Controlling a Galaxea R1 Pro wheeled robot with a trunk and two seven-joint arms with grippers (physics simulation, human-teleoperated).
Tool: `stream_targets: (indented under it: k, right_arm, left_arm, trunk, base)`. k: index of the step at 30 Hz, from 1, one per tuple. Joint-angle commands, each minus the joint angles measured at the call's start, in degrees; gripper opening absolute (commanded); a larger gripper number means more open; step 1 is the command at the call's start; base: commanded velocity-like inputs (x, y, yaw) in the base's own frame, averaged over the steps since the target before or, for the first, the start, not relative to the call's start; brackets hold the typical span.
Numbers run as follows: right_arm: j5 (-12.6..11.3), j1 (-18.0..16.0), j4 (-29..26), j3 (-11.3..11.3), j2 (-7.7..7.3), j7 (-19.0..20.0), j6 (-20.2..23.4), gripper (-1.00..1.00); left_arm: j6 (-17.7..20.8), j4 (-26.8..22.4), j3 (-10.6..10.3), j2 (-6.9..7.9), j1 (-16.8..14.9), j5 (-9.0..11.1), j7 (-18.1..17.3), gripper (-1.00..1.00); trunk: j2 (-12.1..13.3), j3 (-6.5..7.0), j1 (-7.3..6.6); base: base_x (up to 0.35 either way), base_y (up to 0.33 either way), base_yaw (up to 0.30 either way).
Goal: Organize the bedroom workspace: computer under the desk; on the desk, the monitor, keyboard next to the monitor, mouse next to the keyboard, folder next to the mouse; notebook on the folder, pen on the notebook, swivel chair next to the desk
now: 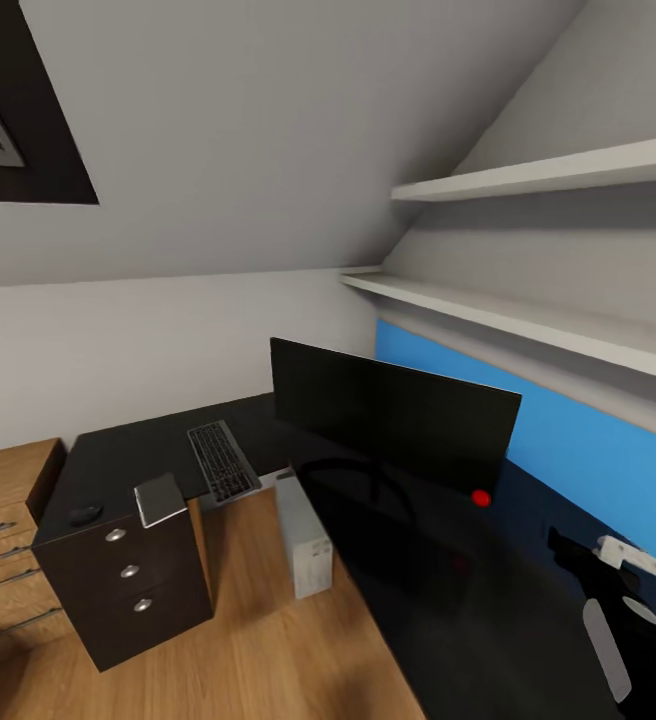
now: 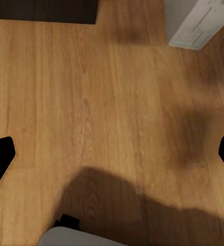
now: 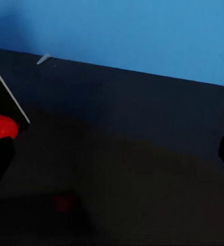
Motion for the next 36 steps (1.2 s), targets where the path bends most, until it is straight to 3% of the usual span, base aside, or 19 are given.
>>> stream_targets:
  k: [1, 4, 21, 36]
  right_arm:
    - [-0.52, -0.05, 0.75, 0.03, -0.34, -0.28, -0.33, 1.0]
    - [-0.59, -0.2, 4.39, -0.03, -1.51, -0.28, -3.7, 1.0]
    - [-0.75, -0.23, 4.73, 0.86, -1.13, -0.35, -6.46, 1.0]
    - [-0.72, -0.21, 3.09, 8.4, 0.08, 1.17, -6.62, 1.0]
  left_arm:
    - [-0.07, 0.07, -0.33, 0.04, -0.02, 0.62, -0.39, 1.0]
    - [-0.02, 0.08, -0.32, 0.13, -0.02, 0.62, -0.39, 1.0]
    - [-0.01, 0.08, -0.32, 0.09, -0.02, 0.6, -0.39, 1.0]
    - [-0.01, 0.05, -0.4, 0.06, -0.02, 0.54, -0.39, 1.0]
  trunk:
    - [-0.05, -0.02, 0.02]
    - [-0.05, -0.02, 0.02]
    - [-0.05, -0.02, 0.02]
    - [-0.05, -0.02, 0.02]
  base:
    - [0.0, 0.228, 0.0]
    - [0.0, 0.189, 0.0]
    - [0.078, 0.103, 0.0]
    - [0.021, 0.017, 0.0]
